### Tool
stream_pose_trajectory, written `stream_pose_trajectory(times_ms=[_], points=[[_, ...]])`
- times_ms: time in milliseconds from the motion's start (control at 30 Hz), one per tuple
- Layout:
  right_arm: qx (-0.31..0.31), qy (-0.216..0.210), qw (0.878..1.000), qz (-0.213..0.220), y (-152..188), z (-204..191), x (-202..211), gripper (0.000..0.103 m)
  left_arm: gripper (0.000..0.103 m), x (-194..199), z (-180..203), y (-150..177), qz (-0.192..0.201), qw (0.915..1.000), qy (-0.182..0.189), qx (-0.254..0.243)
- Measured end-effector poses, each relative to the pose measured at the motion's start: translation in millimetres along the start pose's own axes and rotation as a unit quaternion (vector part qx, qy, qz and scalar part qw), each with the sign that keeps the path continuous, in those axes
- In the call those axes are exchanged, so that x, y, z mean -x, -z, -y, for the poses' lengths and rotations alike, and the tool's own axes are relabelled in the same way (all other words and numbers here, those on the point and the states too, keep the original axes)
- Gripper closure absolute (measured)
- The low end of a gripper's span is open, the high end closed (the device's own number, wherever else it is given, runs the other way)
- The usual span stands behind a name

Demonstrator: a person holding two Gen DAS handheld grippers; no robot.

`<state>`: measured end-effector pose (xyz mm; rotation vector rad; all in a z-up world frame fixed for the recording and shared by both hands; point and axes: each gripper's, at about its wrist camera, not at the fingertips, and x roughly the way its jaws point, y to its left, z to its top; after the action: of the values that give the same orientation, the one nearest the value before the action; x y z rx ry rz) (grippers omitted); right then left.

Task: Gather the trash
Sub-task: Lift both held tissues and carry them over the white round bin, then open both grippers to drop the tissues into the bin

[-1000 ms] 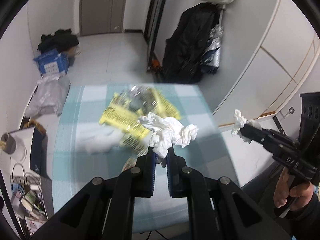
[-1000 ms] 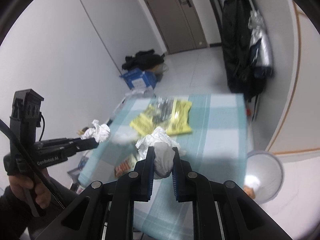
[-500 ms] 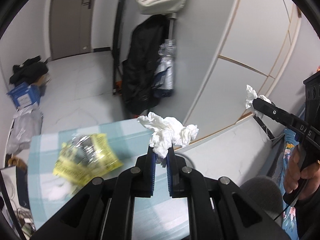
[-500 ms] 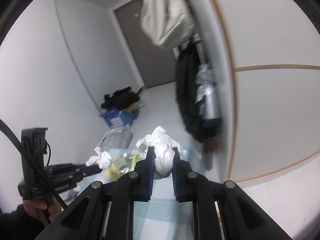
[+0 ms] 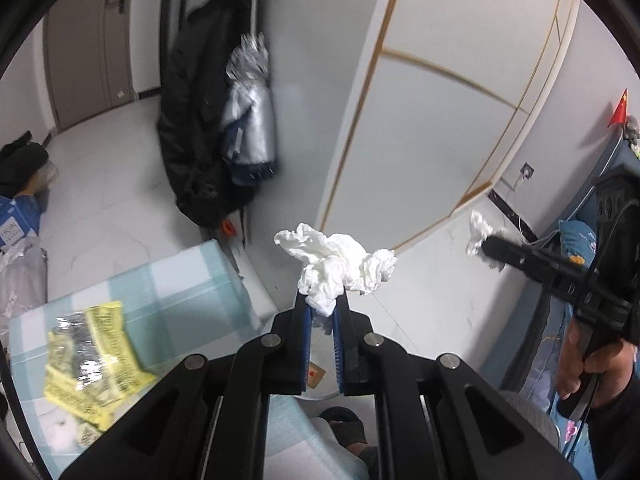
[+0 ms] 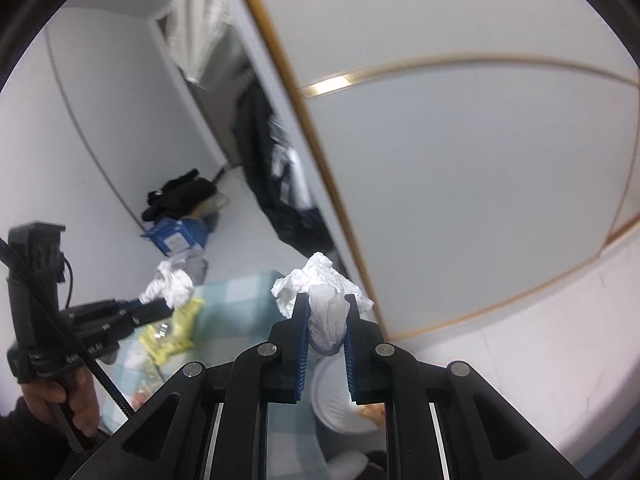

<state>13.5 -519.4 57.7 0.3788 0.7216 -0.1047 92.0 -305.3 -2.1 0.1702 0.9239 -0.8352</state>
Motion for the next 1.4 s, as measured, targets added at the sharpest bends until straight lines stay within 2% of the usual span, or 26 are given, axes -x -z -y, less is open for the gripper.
stream_pose_trajectory(times_ms=[267,400,567,733,800,833,900,1133,1200,1400], points=[[-0.061,0.011,0.996,-0.071,41,60,-56,0.089,0.097,-65,10,4,-0.078,0.9968,-0.017,-0.009],[-0.077,-0.002,0.992,-0.099,60,75,-89,0.089,0.097,-95,16,11,-0.123,0.9914,-0.039,-0.022],[-0.087,-0.014,0.988,-0.127,80,87,-124,0.089,0.097,-128,35,19,-0.166,0.9812,-0.065,-0.075],[-0.102,-0.031,0.982,-0.157,101,98,-160,0.089,0.097,-159,43,26,-0.227,0.9659,-0.077,-0.097],[-0.109,-0.037,0.979,-0.170,108,100,-174,0.089,0.097,-174,42,30,-0.262,0.9575,-0.074,-0.097],[-0.113,-0.039,0.978,-0.174,111,100,-180,0.089,0.097,-183,42,34,-0.279,0.9508,-0.086,-0.103],[-0.119,-0.044,0.975,-0.184,116,102,-195,0.089,0.097,-195,43,39,-0.302,0.9414,-0.098,-0.113],[-0.142,-0.054,0.963,-0.223,140,111,-231,0.089,0.097,-232,43,51,-0.378,0.9128,-0.105,-0.113],[-0.146,-0.055,0.960,-0.231,145,113,-239,0.089,0.097,-239,40,50,-0.387,0.9091,-0.114,-0.105],[-0.150,-0.057,0.954,-0.252,157,116,-253,0.086,0.097,-254,34,48,-0.415,0.9004,-0.103,-0.080]])
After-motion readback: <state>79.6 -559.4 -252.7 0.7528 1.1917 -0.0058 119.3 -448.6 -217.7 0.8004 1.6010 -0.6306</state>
